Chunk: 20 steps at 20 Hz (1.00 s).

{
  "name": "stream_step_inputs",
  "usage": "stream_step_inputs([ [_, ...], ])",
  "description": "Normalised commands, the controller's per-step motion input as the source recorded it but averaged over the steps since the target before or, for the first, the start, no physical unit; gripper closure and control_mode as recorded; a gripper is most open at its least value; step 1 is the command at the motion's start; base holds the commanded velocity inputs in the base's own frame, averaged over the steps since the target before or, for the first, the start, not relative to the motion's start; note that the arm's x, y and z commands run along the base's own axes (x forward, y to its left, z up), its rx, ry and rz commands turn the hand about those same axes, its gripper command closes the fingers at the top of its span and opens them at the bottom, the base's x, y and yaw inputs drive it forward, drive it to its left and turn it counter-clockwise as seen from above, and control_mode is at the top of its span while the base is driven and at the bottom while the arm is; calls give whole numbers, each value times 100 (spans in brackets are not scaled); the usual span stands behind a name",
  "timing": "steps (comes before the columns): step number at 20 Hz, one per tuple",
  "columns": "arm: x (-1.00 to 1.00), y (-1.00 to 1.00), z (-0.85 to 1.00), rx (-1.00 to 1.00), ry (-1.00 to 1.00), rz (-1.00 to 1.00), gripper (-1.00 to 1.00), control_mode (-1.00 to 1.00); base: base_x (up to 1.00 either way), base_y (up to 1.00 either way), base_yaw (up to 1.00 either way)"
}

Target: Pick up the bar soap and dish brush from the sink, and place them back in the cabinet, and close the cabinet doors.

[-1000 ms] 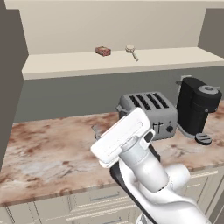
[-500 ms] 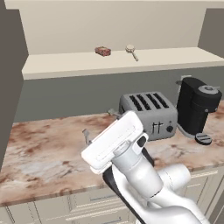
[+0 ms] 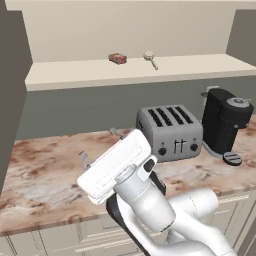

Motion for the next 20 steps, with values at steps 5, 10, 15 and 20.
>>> stream_step_inputs([
  [5,0,33,0,0,0,0,-100,-100,0,0,0],
  [10,0,35,0,0,0,0,-100,-100,0,0,0],
  [15,0,34,-1,0,0,0,-100,-100,0,0,0],
  [20,-6,22,-2,4,0,0,-100,-100,0,0,0],
])
